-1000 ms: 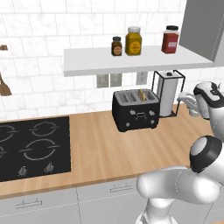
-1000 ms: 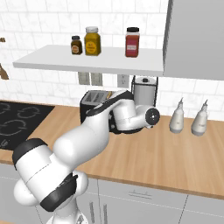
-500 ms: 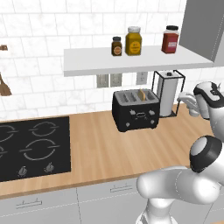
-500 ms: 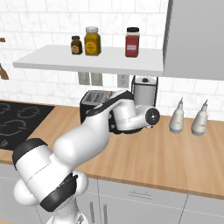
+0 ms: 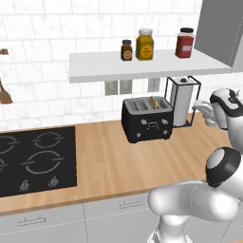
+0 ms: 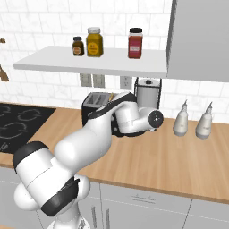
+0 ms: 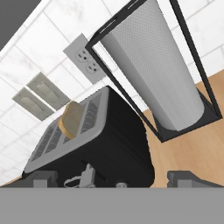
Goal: Start the toaster. Once the lever pops up, take the bread to the plate on the dining counter.
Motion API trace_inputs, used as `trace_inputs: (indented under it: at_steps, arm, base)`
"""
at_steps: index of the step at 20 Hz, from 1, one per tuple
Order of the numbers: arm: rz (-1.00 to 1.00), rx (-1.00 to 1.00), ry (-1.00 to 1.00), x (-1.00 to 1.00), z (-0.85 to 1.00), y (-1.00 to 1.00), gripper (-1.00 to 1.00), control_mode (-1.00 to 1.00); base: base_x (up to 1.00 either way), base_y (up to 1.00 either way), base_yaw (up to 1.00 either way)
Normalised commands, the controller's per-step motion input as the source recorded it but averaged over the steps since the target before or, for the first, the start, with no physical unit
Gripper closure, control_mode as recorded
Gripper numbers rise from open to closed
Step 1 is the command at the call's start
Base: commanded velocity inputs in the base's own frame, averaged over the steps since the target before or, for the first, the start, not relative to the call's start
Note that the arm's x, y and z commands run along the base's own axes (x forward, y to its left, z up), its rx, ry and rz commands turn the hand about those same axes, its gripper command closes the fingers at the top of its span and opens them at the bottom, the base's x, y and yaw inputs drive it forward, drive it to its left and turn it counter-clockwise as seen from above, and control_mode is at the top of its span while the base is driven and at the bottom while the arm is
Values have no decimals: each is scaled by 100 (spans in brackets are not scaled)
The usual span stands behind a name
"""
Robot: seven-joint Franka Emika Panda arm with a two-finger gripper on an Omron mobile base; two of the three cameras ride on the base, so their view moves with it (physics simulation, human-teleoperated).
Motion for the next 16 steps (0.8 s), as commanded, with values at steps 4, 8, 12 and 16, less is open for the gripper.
trace_inputs:
  at_steps: [4,8,12,16]
  arm:
    - [0,0,0,0,0,0,-100,-100]
    - [0,0,0,0,0,0,-100,-100]
    - [0,0,0,0,0,0,-100,-100]
    - [0,0,0,0,0,0,-100,-100]
  base:
    - [0,0,0]
    - [0,0,0]
    - [0,0,0]
    - [0,0,0]
